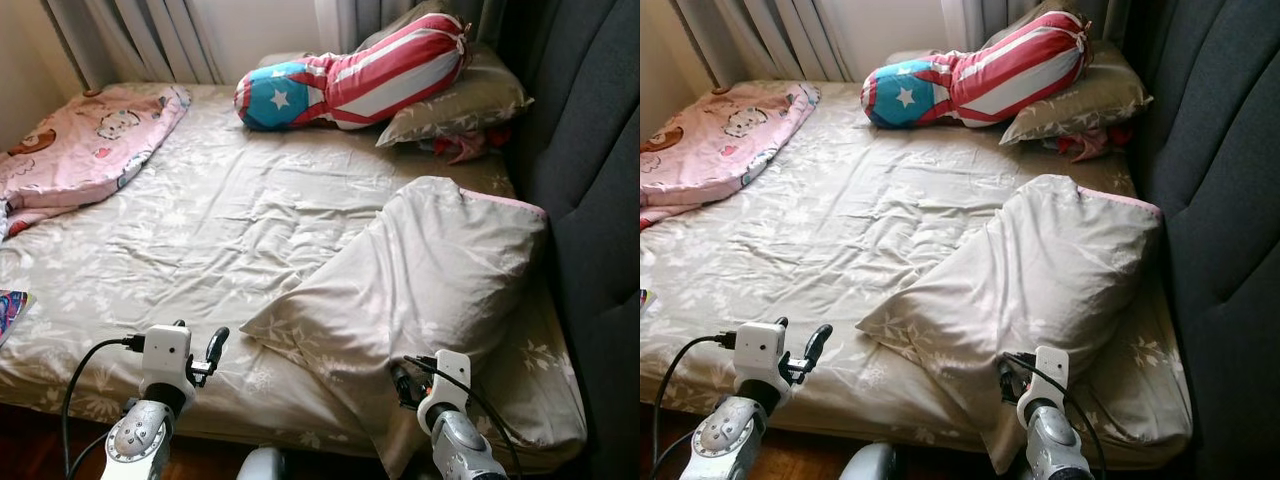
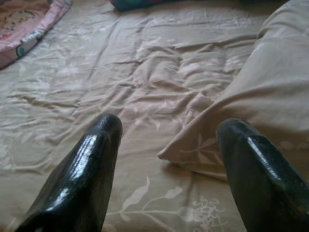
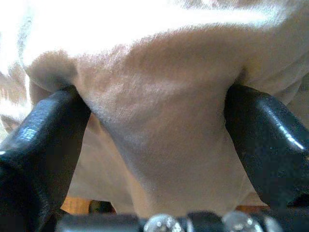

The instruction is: Clean up the room

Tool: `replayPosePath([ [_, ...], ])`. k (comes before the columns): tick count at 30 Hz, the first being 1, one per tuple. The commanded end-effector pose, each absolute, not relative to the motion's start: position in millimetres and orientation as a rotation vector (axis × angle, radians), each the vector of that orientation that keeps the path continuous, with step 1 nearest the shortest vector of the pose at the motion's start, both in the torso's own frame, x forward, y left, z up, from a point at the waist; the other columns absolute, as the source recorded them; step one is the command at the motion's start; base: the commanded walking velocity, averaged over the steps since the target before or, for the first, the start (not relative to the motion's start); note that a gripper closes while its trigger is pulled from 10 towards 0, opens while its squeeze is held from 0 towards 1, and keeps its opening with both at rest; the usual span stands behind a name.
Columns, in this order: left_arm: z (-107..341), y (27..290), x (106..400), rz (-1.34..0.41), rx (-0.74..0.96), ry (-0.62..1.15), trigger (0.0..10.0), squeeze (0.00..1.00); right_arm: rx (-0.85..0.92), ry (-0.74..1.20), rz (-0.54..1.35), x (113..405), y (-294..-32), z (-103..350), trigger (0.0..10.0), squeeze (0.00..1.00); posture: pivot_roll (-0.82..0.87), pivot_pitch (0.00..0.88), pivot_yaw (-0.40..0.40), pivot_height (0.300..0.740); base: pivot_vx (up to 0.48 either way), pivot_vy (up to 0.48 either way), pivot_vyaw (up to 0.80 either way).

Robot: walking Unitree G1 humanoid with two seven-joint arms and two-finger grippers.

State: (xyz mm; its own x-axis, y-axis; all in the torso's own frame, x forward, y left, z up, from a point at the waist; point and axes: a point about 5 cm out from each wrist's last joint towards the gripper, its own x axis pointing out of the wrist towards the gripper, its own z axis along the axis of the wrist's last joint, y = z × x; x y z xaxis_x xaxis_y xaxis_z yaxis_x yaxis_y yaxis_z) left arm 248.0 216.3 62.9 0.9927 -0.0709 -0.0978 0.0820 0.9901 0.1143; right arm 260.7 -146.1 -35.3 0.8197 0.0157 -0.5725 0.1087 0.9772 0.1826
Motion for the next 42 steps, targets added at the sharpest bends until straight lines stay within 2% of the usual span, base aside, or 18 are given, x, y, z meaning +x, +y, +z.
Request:
replayPosePath([
  [1,64.2,218.9,244.5,-0.081,0.131,0.108,10.0,0.0,0.174,0.579,-0.02,268.3,-140.2,-29.0,10.0,0.0,0.18,0.113,0.063,0.65,0.0,0.0,0.0],
  [2,64.4,218.9,244.1,-0.081,0.131,0.108,10.0,0.0,0.167,0.576,-0.019,268.4,-140.3,-28.8,10.0,0.0,0.19,0.114,0.063,0.65,0.0,0.0,0.0],
  [3,64.8,219.3,242.9,-0.081,0.132,0.109,10.0,0.0,0.199,0.539,-0.009,271.4,-138.6,-25.0,0.0,0.0,0.19,0.118,0.061,0.65,0.0,0.0,0.0],
  [16,66.8,220.5,238.2,-0.078,0.133,0.124,10.0,0.0,0.166,0.477,-0.02,281.2,-139.2,-15.0,0.0,0.0,0.2,0.124,0.066,0.65,0.0,0.0,0.0],
  [42,61.7,217.1,247.5,-0.071,0.12,0.133,10.0,0.0,0.095,0.536,-0.11,268.6,-150.9,-26.5,0.0,0.0,0.16,0.098,0.066,0.65,0.0,0.0,0.0],
])
